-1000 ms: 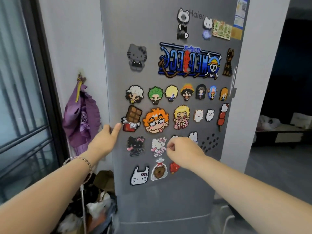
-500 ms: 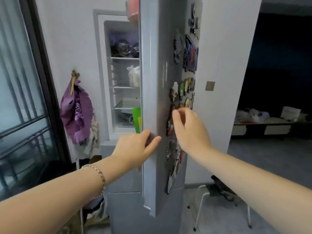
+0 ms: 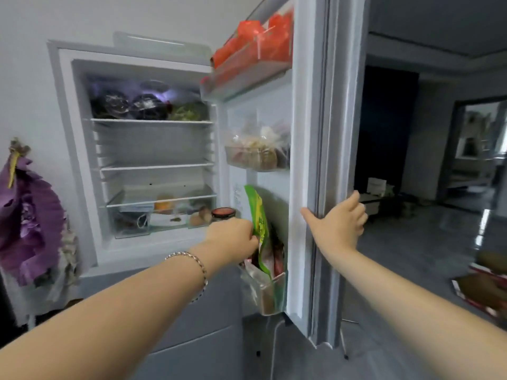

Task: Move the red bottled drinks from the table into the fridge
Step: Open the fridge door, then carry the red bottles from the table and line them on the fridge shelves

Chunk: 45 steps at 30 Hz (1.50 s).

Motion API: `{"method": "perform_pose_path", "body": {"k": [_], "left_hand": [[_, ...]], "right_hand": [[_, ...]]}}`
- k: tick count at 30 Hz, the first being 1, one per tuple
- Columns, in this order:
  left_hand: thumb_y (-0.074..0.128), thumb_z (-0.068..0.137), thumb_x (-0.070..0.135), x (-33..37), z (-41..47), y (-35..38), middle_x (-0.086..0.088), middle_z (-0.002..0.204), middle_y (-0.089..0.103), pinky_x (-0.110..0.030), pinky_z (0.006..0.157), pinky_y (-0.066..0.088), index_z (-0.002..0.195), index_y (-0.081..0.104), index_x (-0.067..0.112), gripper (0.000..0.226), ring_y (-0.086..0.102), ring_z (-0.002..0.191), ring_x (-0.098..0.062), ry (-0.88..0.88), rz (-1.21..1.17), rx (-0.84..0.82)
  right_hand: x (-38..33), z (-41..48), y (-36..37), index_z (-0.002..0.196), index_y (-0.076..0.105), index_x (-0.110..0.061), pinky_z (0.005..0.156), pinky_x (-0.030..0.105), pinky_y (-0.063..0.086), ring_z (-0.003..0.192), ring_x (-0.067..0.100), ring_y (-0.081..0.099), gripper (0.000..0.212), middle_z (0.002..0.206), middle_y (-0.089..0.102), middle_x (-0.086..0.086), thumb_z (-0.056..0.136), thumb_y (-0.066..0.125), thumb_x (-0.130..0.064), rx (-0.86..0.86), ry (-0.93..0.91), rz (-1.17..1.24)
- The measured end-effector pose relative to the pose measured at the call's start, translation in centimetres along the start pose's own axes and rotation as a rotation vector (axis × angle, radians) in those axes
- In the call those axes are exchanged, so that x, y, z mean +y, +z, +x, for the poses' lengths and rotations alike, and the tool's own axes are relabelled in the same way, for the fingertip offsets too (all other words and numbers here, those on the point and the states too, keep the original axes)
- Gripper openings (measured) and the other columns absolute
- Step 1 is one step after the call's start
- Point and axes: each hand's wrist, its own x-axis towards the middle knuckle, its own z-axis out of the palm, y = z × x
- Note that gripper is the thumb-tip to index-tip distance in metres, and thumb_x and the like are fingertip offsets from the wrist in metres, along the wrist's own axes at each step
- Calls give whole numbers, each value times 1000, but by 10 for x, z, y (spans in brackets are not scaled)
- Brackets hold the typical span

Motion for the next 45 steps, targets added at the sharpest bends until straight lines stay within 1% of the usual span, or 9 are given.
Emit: {"method": "perform_pose_path", "body": {"k": [16,18,21,24,29,35,39,42,45], "left_hand": [[40,90,31,17,71,18,-2,112,61,-30,69,38,94,53,16,20,58,93,-26,-61,-17,-2],[41,90,30,12,73,19,-5,105,63,-29,69,39,87,51,17,16,59,92,-26,-82,-23,-30],[43,89,28,-2,69,17,-7,100,64,-30,72,43,78,50,16,18,61,93,-27,-109,-53,-58],[44,91,27,-33,53,15,-13,108,62,-29,75,43,98,59,10,24,60,101,-29,-146,-58,-86],[45,91,27,-122,0,15,-11,106,64,-29,74,42,99,57,10,23,60,98,-28,-278,-60,-164],[45,92,35,-240,-96,19,-8,114,62,-34,81,44,105,59,14,28,58,105,-29,-543,7,-147],[45,92,32,-305,-196,10,-5,106,60,-31,72,41,101,58,15,23,59,97,-28,-835,28,-185],[43,93,29,-324,-266,-1,-4,97,57,-32,70,41,94,53,14,18,54,85,-26,-1007,34,-183],[43,92,29,-320,-321,-14,-4,98,58,-32,73,43,94,52,14,17,56,87,-26,-1210,56,-114]], "right_hand": [[71,120,-10,149,-7,-8,111,50,27,144,31,12,89,158,5,12,92,56,-34,-98,218,-23],[63,110,-6,149,3,-5,112,46,24,142,32,14,76,156,9,15,94,53,-23,33,160,-56],[41,75,8,135,40,-6,105,39,28,131,31,25,47,140,32,16,89,52,-9,172,-164,-70],[2,37,30,105,64,-9,96,22,25,118,25,38,21,115,49,8,87,52,-6,-136,-425,1],[-74,-30,90,98,69,-13,78,21,41,98,17,59,19,107,67,3,87,53,-12,-772,-391,-39],[-147,-129,186,105,66,-7,90,35,48,104,27,58,24,114,64,11,91,48,-16,-1073,-559,-145],[-209,-228,234,92,67,-2,65,30,45,77,23,57,21,97,65,21,89,51,-15,-1382,-798,-184],[-249,-290,242,72,62,-11,56,25,40,63,16,51,20,81,64,9,88,52,-18,-1500,-979,-121],[-271,-340,234,84,62,-18,71,29,50,78,19,59,11,89,64,3,89,53,-22,-1569,-1112,12]]}}
